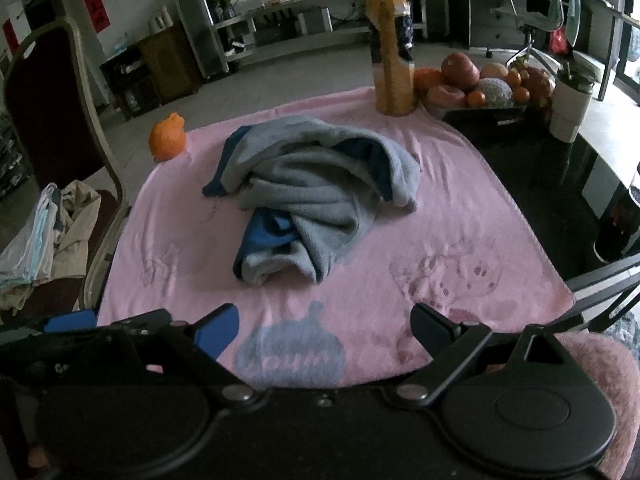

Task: Fold clothes
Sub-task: 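Grasp the grey sweatshirt with the left gripper while the right gripper grasps another edge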

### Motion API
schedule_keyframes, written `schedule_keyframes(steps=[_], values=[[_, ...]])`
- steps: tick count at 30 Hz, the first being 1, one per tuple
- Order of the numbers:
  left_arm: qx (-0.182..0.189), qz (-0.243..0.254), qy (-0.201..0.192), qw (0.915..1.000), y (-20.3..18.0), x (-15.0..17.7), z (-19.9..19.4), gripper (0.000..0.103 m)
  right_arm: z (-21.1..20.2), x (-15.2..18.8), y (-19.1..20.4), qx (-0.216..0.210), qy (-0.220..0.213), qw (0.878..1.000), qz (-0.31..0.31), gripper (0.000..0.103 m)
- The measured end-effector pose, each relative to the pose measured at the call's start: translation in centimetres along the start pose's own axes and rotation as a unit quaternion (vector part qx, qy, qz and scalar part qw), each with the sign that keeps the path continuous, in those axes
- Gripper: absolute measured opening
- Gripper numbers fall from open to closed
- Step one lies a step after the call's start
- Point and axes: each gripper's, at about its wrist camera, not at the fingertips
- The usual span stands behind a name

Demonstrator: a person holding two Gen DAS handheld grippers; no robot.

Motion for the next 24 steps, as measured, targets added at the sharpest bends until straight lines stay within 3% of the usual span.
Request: schedule_keyframes(steps=[6, 14, 17, 19, 20, 21, 24], values=[[-0.009, -0.045, 0.020, 0.9987, 2.3, -1.9, 2.4, 0.090, -0.5, -3.5, -1.4, 0.009, -0.052, 0.999, 0.006, 0.095], [0.053, -0.098, 0.026, 0.9934, 2.0, -4.4, 4.7, 0.077, 1.4, -10.7, -1.9, -0.032, -0.133, 0.990, -0.029, 0.096], [0.088, -0.119, 0.049, 0.9878, 1.0, -4.0, 7.1, 0.069, 3.5, -12.6, -3.2, -0.057, -0.159, 0.985, -0.024, 0.096], [0.114, -0.145, 0.083, 0.9793, 0.5, -3.1, 9.6, 0.069, 5.9, -12.7, -4.6, -0.073, -0.160, 0.984, -0.016, 0.086], [0.126, -0.159, 0.099, 0.9741, 0.3, -2.6, 10.9, 0.068, 7.1, -12.8, -5.3, -0.076, -0.158, 0.984, -0.012, 0.068], [0.135, -0.172, 0.113, 0.9693, 0.2, -2.2, 12.1, 0.068, 8.6, -12.6, -6.0, -0.072, -0.153, 0.986, -0.008, 0.059], [0.157, -0.213, 0.127, 0.9559, 0.1, -1.8, 14.3, 0.068, 12.4, -11.5, -8.5, -0.062, -0.141, 0.988, 0.014, 0.052]])
Point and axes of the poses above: each gripper's, at about its wrist camera, not at the fingertips, and z roughly the way its jaws point, y to its left, x to its underside, and after that the axes turned 2 degrees about y, right-handed
